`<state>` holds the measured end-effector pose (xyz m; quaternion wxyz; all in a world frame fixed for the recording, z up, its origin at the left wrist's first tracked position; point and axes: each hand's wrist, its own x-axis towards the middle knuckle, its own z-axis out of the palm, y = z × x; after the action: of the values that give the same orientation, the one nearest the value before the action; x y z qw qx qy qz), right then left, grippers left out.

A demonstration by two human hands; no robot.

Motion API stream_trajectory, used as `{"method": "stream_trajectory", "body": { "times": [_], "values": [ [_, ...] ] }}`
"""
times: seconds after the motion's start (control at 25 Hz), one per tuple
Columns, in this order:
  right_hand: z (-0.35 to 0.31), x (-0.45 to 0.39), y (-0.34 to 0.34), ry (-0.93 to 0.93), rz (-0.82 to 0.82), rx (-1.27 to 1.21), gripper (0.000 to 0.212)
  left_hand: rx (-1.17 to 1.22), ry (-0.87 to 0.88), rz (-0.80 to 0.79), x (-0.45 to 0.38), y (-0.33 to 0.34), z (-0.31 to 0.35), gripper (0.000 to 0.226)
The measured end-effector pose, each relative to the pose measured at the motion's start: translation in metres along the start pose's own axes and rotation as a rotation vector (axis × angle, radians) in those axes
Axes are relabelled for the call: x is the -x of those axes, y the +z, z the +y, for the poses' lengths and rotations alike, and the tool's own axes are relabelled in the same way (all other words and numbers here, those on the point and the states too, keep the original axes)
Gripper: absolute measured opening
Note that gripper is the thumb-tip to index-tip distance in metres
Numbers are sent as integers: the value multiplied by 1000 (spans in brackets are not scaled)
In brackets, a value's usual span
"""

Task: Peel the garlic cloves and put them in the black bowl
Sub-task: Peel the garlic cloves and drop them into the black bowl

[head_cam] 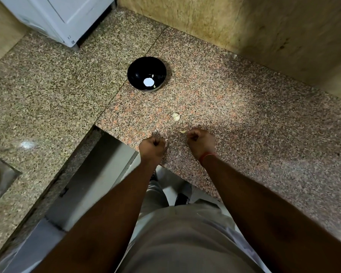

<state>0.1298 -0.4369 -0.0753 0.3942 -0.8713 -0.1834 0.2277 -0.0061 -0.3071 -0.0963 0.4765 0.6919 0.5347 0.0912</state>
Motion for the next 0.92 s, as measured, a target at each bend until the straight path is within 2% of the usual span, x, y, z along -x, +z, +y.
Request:
{"method": "stream_trajectory", "body": {
  "times": [0.2, 0.36, 0.44, 0.56, 0.68, 0.84, 0.92],
  "values": [
    [-2, 10, 9, -297, -113, 306, 32, -10, -43, 20, 5, -6, -1, 24],
    [-13, 13, 29, -328, -196, 442, 51, -48, -66, 63, 10, -16, -1, 32],
    [-25, 12, 37, -390, -291, 450, 56, -54, -86, 83, 9, -18, -6, 35],
    [-30, 6, 39, -497, -350, 438, 54, -28, -110, 96, 11, -23, -10, 33],
    [-23, -4, 30, -421, -295, 378, 51, 15, -111, 86, 16, -29, -7, 25],
    [-28, -2, 29, -507, -456, 449, 41, 31, -117, 94, 19, -29, -5, 30],
    [-31, 2, 32, -539, -495, 478, 45, 56, -119, 87, 19, -30, -3, 25]
  ]
}}
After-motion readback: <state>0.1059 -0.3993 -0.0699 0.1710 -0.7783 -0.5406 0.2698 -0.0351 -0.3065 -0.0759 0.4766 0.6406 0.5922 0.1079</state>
